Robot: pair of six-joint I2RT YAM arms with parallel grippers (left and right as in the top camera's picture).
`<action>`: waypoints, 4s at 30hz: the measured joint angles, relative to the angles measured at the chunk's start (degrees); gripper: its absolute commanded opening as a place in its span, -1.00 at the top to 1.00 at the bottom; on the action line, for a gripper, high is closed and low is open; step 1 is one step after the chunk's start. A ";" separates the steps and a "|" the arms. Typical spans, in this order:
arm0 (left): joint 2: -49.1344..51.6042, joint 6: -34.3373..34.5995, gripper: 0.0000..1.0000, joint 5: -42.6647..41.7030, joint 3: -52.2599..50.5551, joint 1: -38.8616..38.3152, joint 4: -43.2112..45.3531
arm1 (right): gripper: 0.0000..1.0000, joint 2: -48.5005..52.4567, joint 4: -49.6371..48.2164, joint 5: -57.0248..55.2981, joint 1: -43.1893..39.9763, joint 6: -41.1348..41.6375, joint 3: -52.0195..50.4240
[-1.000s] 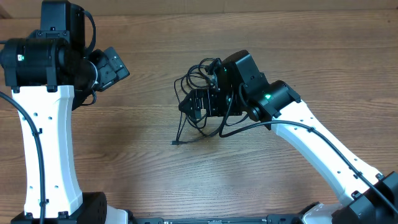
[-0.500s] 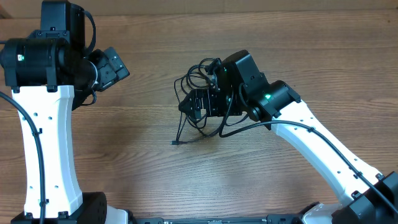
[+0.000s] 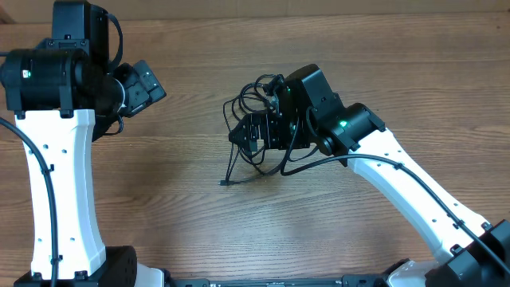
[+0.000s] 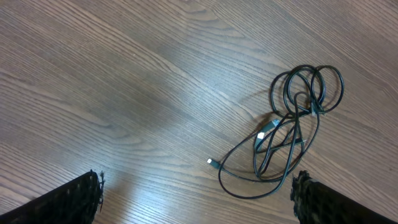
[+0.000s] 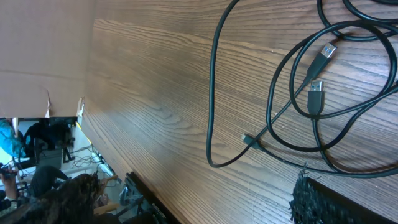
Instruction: Untangle cables
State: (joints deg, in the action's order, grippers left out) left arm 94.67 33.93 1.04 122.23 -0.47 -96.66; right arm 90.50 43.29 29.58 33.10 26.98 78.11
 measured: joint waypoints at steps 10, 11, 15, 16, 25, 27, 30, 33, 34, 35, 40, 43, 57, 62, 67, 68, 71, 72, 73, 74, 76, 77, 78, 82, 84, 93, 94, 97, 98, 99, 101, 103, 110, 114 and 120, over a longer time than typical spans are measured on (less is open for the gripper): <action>0.00 -0.02 -0.99 0.00 0.00 0.00 0.00 | -0.99 0.00 0.90 0.04 0.00 0.44 0.00; 0.00 -0.02 -0.99 0.00 0.00 0.00 0.00 | -0.99 0.00 0.90 0.02 0.00 0.74 0.00; 0.00 0.00 -0.99 0.00 0.00 0.00 0.00 | -1.00 0.00 0.90 0.00 0.00 1.22 0.00; 0.00 -0.02 -0.99 0.00 0.00 0.00 0.00 | -1.00 0.00 0.85 0.02 0.00 1.31 0.00; 0.00 -0.02 -0.99 0.00 0.00 0.00 0.00 | -0.93 0.00 0.02 0.02 0.00 1.53 0.00; 0.00 -0.02 -0.99 0.00 0.00 0.00 0.00 | -0.92 0.00 0.00 0.02 0.00 1.62 0.00; 0.00 0.00 -0.99 0.00 0.00 0.00 0.00 | -0.86 0.00 -0.59 -0.50 0.00 1.57 0.00; 0.00 0.00 -0.99 0.00 0.00 0.00 0.00 | -0.82 0.00 -0.79 -1.60 0.00 1.51 0.00; 0.00 -0.02 -1.00 0.00 0.00 0.00 0.00 | -0.81 0.00 -0.83 -1.81 0.00 1.55 0.00; 0.00 -0.02 -0.99 0.00 0.00 0.00 0.00 | -0.80 0.00 -0.83 -2.01 0.00 1.53 0.00; 0.00 -0.02 -0.99 0.00 0.00 0.00 0.00 | -0.73 0.00 -1.31 -4.48 0.00 1.53 -0.11; 0.00 -0.02 -0.99 0.00 0.00 0.00 0.00 | -0.72 0.00 -1.38 -5.09 0.07 1.57 -0.57; 0.00 -0.02 -0.99 0.00 0.00 0.00 -0.02 | -0.23 8.52 -7.89 -5.05 4.50 3.32 -0.87; 0.00 0.00 -0.99 0.00 0.00 0.00 0.00 | -0.10 11.93 -7.76 -4.28 4.48 4.15 -0.87; 0.00 -0.02 -0.99 0.00 0.00 0.00 0.00 | 0.42 12.41 -8.59 -3.69 4.61 4.63 -0.87; 0.00 -0.02 -0.99 0.00 0.00 0.00 0.00 | 0.56 12.41 -8.68 -3.58 4.68 4.79 -0.87; 0.00 -0.02 -0.99 0.00 0.00 0.00 0.00 | 0.92 12.44 -9.31 -2.86 4.87 4.61 -0.87; 0.00 -0.02 -0.99 0.00 0.00 0.00 -0.02 | 0.93 12.44 -9.88 -2.29 4.87 4.52 -0.87; 0.00 0.00 -0.99 0.00 0.00 0.00 -0.02 | 0.93 12.41 -11.28 -1.09 4.85 4.61 -0.90; 0.00 -0.02 -0.99 0.00 0.00 0.00 0.00 | 0.93 12.41 -11.91 -0.31 4.76 4.66 -0.87; 0.00 -0.02 -0.99 0.00 0.00 0.00 -0.02 | 0.92 12.41 -12.11 1.07 4.68 4.42 -0.63; 0.00 -0.02 -0.99 0.00 0.00 0.00 -0.02 | 0.92 12.41 -12.04 1.92 4.52 4.11 -0.26; 0.00 -0.02 -0.99 0.00 0.00 0.00 -0.02 | 0.93 12.26 -12.02 2.51 4.44 3.63 0.13; 0.00 -0.02 -0.99 0.00 0.00 0.00 0.00 | 0.92 10.05 -9.53 3.69 4.00 0.26 4.20; 0.00 -0.02 -1.00 0.00 0.00 0.00 0.00 | 0.92 7.87 -7.21 3.17 3.82 -1.36 7.43; 0.00 -0.02 -0.99 0.00 0.00 0.00 0.00 | 0.92 -8.07 4.46 -12.28 1.60 -3.89 20.52; 0.00 -0.02 -0.99 0.00 0.00 0.00 -0.02 | 0.93 -9.79 5.64 -14.84 1.16 -3.93 20.92; 0.00 -0.02 -0.99 0.00 0.00 0.00 -0.02 | 0.93 -13.66 9.44 -22.67 -0.28 -4.09 21.11; 0.00 -0.02 -0.99 0.00 0.00 0.00 -0.02 | 0.92 -14.56 10.99 -25.81 -0.90 -4.13 21.11; 0.00 -0.02 -1.00 0.00 0.00 0.00 -0.04 | 0.93 -14.93 11.93 -27.71 -1.33 -4.13 21.11; 0.00 -0.02 -0.99 0.00 0.00 0.00 -0.02 | 0.93 -15.06 14.36 -31.63 -2.32 -4.13 21.11; 0.00 -0.02 -0.99 0.00 0.00 0.00 -0.02 | 0.92 -14.67 16.98 -34.95 -3.41 -3.78 21.11; 0.00 -0.02 -0.99 0.00 0.00 0.00 0.00 | 0.93 -13.70 23.17 -46.38 -10.08 1.99 21.11; 0.00 -0.02 -0.99 0.00 0.00 0.00 -0.02 | 0.93 -13.68 23.87 -49.31 -17.59 3.41 21.11; 0.00 -0.02 -0.99 0.00 0.00 0.00 -0.02 | 0.93 -13.18 24.94 -50.99 -32.15 4.13 21.11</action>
State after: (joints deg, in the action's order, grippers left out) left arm 94.67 33.91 1.04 122.23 -0.47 -96.68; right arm 77.32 68.23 -21.41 0.95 31.11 99.22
